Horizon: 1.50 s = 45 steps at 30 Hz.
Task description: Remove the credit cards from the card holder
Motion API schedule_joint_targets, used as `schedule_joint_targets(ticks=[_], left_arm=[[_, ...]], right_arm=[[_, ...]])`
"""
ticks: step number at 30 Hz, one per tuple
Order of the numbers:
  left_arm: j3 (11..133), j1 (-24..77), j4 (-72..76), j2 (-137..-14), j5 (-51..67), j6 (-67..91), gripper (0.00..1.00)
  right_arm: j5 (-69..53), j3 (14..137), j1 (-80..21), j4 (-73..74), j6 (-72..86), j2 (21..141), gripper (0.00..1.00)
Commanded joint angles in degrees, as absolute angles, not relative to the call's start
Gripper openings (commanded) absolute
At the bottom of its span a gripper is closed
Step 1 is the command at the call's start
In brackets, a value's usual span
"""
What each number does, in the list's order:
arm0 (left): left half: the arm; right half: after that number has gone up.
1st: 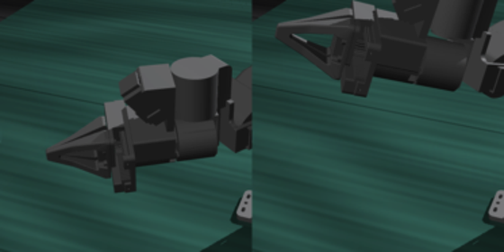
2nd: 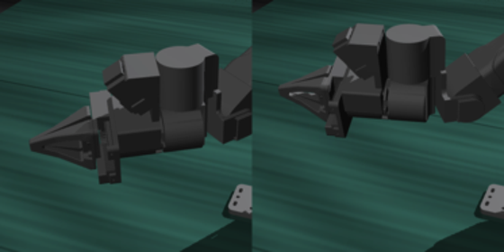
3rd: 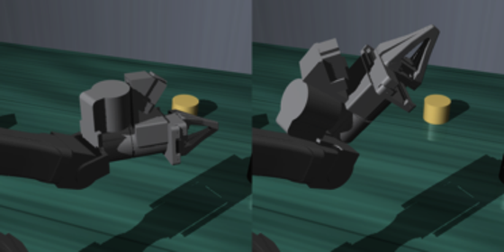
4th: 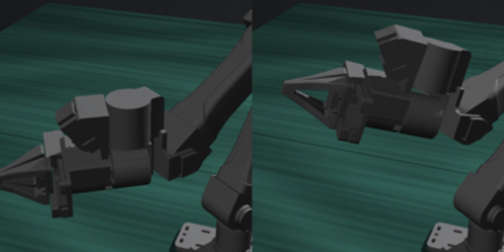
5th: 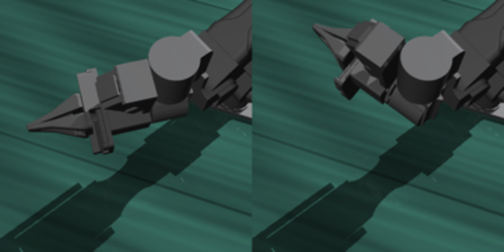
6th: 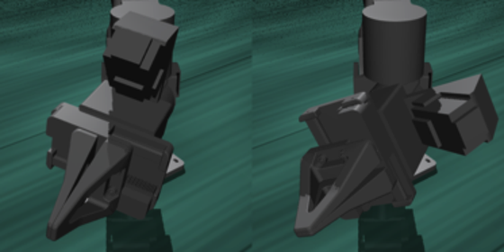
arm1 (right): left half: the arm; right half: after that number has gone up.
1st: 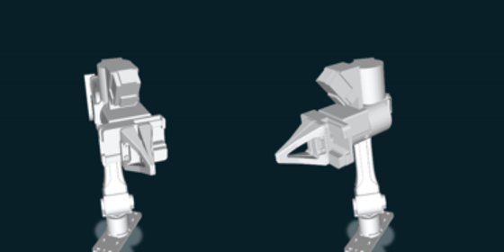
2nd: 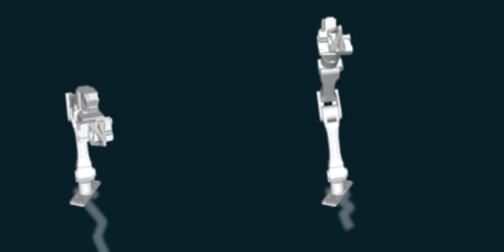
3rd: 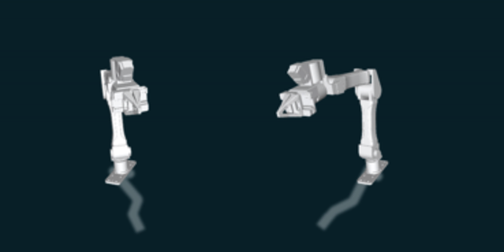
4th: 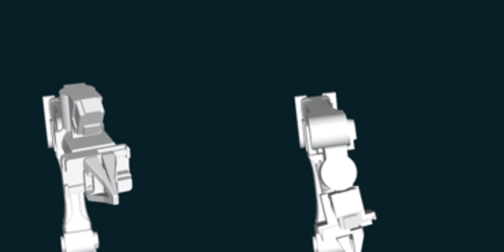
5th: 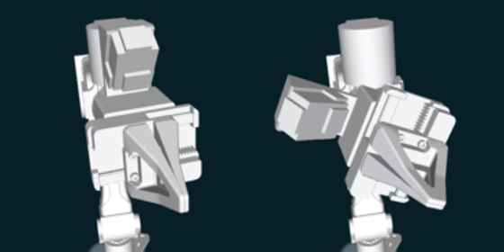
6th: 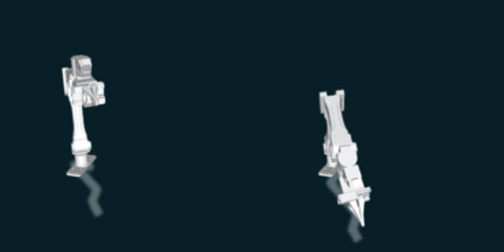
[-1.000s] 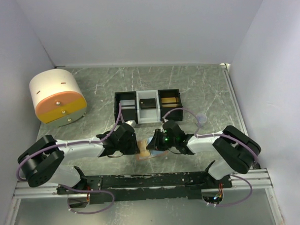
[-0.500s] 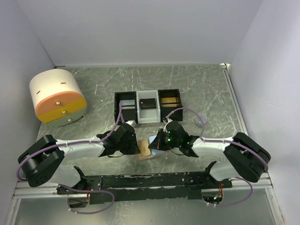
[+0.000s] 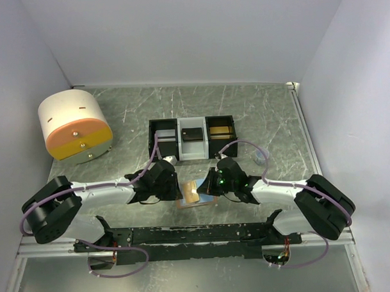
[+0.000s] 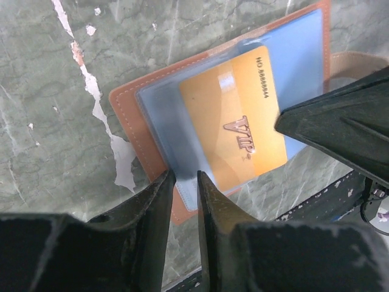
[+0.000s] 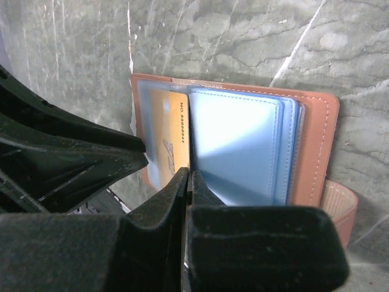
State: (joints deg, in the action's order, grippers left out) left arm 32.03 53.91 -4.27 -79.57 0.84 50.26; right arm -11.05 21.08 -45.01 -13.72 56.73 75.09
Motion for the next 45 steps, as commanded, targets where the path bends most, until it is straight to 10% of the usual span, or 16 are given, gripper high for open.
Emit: schedule_joint_targets(ticks=[1,20,35,45], left_arm=[[34.75,54.64,-5.56,-76.62,0.03,48.57,0.36],[31.96,55.61,-0.19,-82.95,0.18,51.62,0.3],[31.96,55.94,-1.59,-82.44,-0.28,51.51,0.25],[32.17,55.99,-1.81,-82.79,-0.42,51.49,0.24]], right_arm=[[-11.24,20.33,-44.74,-15.13,57.18,76.4,0.0],[-13.95,18.84,-44.65,-19.66,58.84,77.67,0.0],[-16.21,18.41,-44.58,-26.93,61.21,83.44,0.24],[-15.66,18.45,-42.44,-21.66,57.92,77.24,0.0]])
